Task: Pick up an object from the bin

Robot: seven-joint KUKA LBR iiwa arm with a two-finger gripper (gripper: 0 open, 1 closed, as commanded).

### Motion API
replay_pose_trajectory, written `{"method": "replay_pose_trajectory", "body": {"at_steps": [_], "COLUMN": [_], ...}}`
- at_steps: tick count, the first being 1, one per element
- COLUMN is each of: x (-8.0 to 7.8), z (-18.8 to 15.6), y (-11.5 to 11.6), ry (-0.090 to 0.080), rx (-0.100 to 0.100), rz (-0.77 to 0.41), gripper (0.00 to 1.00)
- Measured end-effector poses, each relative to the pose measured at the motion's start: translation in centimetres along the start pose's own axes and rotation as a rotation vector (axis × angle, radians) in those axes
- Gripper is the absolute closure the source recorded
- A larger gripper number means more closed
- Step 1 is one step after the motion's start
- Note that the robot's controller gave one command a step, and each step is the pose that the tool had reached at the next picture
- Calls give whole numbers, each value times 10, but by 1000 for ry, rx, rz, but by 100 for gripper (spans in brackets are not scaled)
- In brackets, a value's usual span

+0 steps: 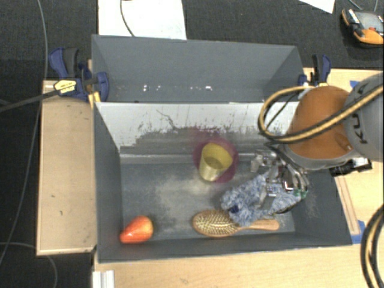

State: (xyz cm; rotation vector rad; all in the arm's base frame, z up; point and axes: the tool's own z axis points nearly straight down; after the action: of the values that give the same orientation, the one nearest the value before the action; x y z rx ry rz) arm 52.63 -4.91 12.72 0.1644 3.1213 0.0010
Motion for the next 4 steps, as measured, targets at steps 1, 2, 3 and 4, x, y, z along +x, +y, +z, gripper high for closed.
{"method": "replay_pose_trajectory", "body": {"at_steps": [1,2,3,4], "x": [8,20,38,31], "z": [24,52,54,46], "y": [9,8,7,32], "ry": [3,-6,-5,-11], "rx": [0,1,1,1], "rz": [4,-88,-71,-206], "gripper": [0,0,0,0]}}
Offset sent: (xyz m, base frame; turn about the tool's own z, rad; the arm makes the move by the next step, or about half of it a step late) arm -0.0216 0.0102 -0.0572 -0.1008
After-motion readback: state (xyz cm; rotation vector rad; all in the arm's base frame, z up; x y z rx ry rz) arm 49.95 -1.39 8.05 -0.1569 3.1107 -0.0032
